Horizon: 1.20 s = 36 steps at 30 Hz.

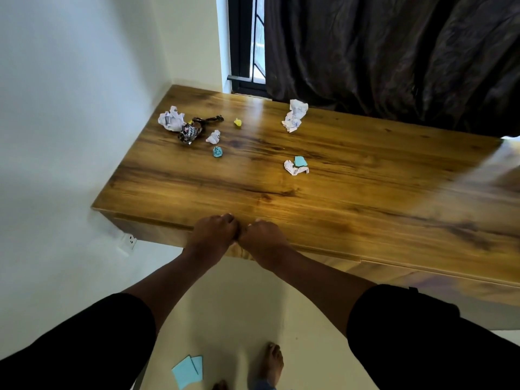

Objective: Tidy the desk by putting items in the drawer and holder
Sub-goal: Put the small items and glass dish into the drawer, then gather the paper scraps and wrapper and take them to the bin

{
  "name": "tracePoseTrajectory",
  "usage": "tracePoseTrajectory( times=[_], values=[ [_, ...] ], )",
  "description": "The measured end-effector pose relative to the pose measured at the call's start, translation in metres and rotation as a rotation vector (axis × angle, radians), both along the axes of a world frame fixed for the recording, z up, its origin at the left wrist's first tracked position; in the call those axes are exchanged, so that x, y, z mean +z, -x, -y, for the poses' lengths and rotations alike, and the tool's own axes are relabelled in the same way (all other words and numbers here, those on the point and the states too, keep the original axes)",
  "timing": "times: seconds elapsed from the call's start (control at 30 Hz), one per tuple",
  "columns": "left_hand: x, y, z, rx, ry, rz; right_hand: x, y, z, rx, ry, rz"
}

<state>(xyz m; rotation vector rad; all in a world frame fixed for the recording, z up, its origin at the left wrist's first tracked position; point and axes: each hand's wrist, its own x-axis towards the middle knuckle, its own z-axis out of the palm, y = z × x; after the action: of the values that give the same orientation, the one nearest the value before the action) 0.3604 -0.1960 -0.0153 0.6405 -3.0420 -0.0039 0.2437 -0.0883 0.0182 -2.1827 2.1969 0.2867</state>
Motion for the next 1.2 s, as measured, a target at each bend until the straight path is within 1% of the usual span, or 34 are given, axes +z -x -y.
tracePoseTrajectory(
  times=[0.07,0.2,0.27,0.4,0.5,0.63,0.73,0.87,0.93,1.03,1.07,1.1,1.17,1.2],
  values=[
    [0.003,0.003,0.0,0.004,0.004,-0.008,0.004,0.001,0.001,0.029,-0.033,-0.017],
    [0.005,0.01,-0.001,0.026,0.047,-0.028,0.007,0.005,0.004,0.076,-0.07,0.017],
    [0.003,0.01,-0.003,0.032,0.047,-0.045,0.002,0.006,0.005,0.108,-0.06,-0.046],
    [-0.002,0.007,-0.004,0.044,0.027,-0.085,-0.017,0.008,0.007,0.214,-0.131,-0.19],
    [-0.005,0.009,-0.006,0.059,0.024,-0.111,-0.024,0.016,0.009,0.273,-0.15,-0.248],
    [-0.006,0.01,-0.011,0.089,0.017,-0.14,-0.033,0.02,0.012,0.293,-0.103,-0.278],
    [-0.006,0.011,-0.011,0.102,0.02,-0.146,-0.033,0.022,0.012,0.309,-0.096,-0.237],
    [0.004,0.012,0.0,0.064,-0.016,-0.101,-0.017,0.029,0.009,0.346,-0.009,-0.055],
    [0.012,0.013,0.011,0.038,-0.046,-0.051,-0.016,0.035,0.007,0.36,-0.008,0.038],
    [0.019,0.017,0.027,0.017,-0.11,0.0,-0.017,0.048,0.006,0.362,0.031,0.052],
    [0.023,0.021,0.032,0.03,-0.147,0.017,-0.02,0.054,0.008,0.325,0.012,0.064],
    [0.027,0.027,0.036,0.054,-0.19,0.032,-0.024,0.061,0.014,0.246,0.008,0.075],
    [0.035,0.044,0.044,0.1,-0.259,0.011,-0.029,0.078,0.027,0.091,0.077,0.121],
    [0.038,0.052,0.048,0.131,-0.286,-0.015,-0.024,0.089,0.033,-0.009,0.099,0.195]
  ],
)
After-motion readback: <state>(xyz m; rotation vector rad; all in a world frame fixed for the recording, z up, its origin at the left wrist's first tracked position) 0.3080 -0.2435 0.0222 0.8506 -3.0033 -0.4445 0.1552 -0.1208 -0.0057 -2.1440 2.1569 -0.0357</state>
